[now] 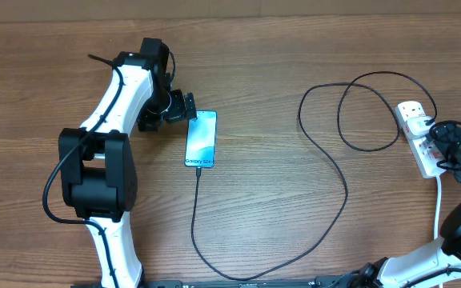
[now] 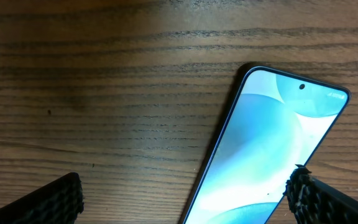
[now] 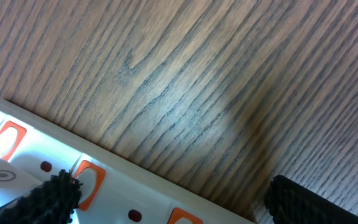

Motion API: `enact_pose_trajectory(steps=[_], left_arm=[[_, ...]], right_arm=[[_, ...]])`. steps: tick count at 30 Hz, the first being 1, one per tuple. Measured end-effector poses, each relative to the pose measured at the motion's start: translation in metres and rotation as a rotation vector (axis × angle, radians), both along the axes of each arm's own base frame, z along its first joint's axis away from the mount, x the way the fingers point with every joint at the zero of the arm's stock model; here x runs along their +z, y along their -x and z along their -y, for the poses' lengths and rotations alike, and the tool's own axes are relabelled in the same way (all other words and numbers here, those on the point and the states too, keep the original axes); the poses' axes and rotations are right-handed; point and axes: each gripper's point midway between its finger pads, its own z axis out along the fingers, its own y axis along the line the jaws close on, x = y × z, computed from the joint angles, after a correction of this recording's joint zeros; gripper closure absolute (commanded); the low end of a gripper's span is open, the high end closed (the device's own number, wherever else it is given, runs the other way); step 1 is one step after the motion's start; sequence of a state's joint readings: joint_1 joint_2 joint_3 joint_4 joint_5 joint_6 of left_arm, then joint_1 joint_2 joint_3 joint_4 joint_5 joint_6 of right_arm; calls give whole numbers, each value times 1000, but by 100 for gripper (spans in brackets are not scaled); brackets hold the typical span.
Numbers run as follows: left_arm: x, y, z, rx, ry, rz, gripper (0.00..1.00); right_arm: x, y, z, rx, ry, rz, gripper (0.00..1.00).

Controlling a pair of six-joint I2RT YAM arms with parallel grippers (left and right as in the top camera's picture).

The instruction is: Plug charger to phone and switch on socket

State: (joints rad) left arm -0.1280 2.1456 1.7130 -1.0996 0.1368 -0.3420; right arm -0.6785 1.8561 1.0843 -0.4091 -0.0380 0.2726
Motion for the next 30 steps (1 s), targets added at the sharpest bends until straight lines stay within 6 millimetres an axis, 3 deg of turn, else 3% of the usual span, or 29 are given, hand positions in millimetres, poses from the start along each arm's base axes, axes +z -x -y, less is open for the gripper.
enact_pose_trajectory(steps=[11, 30], left_arm=[[0, 0, 0, 0, 0, 0, 0], [0, 0, 0, 0, 0, 0, 0]], right_arm=[[0, -1, 1, 9, 11, 4, 1], [0, 4, -11, 87, -16, -19, 5]])
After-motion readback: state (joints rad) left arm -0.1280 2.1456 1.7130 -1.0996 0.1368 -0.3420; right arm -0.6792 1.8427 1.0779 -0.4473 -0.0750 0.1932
